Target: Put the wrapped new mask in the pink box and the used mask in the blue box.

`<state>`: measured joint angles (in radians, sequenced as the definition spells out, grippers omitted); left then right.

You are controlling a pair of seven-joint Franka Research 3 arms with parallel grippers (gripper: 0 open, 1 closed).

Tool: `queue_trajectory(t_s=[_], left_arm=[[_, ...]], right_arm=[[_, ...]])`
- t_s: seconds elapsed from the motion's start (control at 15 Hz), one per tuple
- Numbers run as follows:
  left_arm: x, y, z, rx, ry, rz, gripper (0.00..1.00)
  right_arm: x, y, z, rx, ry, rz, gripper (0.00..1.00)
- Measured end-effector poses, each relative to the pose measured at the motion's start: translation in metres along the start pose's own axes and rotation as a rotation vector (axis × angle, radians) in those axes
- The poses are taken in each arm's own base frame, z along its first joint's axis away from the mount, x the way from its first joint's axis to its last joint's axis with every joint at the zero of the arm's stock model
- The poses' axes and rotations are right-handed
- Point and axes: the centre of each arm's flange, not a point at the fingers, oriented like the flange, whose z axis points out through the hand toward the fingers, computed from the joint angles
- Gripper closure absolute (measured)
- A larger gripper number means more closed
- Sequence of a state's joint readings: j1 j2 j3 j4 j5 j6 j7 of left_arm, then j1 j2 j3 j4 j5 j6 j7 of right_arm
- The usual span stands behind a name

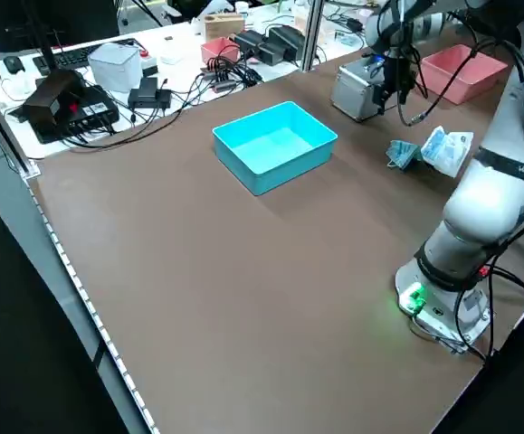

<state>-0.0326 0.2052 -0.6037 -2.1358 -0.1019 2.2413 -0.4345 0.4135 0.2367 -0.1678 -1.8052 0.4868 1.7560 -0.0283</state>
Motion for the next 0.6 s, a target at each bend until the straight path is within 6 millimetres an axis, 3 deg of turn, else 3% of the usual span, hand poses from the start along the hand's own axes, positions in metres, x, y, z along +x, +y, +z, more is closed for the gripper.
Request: queue_trajectory(t_s=[0.4, 0.53, 0.6], left_arm=[[-0.04, 0.035, 0.064, -0.007, 0.01, 0.013, 0.0], [-0.041, 0.034, 0.083, -0.002, -0.005, 0.024, 0.0], [-0.037, 0.03, 0.101, -0.001, -0.016, 0.018, 0.0]], right_arm=[[-0.018, -0.04, 0.094, 0.021, -0.108, 0.003, 0.02], [-0.024, -0.055, 0.134, 0.012, -0.117, 0.001, 0.03], [-0.03, -0.072, 0.174, 0.016, -0.126, 0.002, 0.03]])
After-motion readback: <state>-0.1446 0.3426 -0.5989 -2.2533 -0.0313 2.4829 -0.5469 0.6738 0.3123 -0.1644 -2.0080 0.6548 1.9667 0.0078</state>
